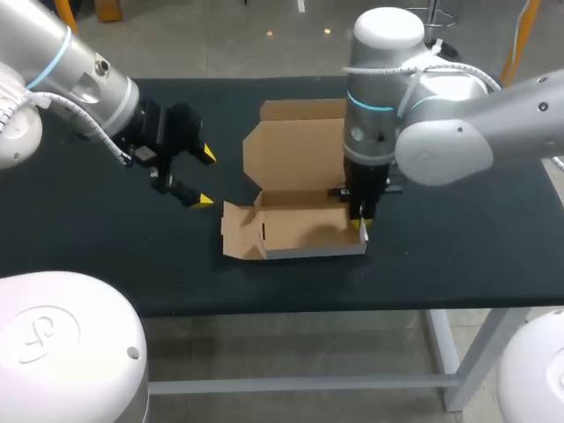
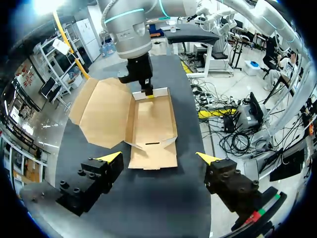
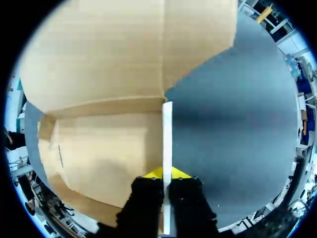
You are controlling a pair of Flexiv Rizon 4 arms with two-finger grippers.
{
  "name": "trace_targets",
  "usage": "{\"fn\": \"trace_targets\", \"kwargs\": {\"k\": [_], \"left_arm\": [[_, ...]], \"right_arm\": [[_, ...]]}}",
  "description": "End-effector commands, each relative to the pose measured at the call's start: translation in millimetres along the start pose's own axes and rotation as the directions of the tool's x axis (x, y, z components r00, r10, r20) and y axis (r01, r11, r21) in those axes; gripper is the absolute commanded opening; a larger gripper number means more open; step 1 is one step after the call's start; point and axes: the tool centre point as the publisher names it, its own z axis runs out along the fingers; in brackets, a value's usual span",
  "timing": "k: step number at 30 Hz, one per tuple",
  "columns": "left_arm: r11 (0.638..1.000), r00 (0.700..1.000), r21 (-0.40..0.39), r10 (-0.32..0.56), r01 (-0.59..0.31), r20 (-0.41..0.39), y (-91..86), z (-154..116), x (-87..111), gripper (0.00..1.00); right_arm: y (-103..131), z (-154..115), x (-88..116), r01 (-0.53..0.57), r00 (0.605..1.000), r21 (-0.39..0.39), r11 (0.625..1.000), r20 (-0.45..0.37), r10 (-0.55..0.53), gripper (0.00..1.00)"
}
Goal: Assemble the packaging by folding the flat box into shape, placing the metal phone stand inside, and closing the box properly
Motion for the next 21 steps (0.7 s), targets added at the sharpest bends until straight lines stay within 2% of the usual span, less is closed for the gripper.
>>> {"fn": "trace_targets", "kwargs": {"k": [1,21], "left_arm": [[1.000,1.000,-0.005,-0.001,0.001,-0.002,-0.5,-1.0,0.2,1.00],[1.000,1.000,-0.005,-0.001,0.001,-0.002,-0.5,-1.0,0.2,1.00]], "right_arm": [[0.4,-3.6,4.7,-0.003,1.000,0.016,1.000,0.020,0.003,0.00],[-2.0,4.5,3.1,-0.021,1.000,0.026,0.999,0.014,0.021,0.00]]}}
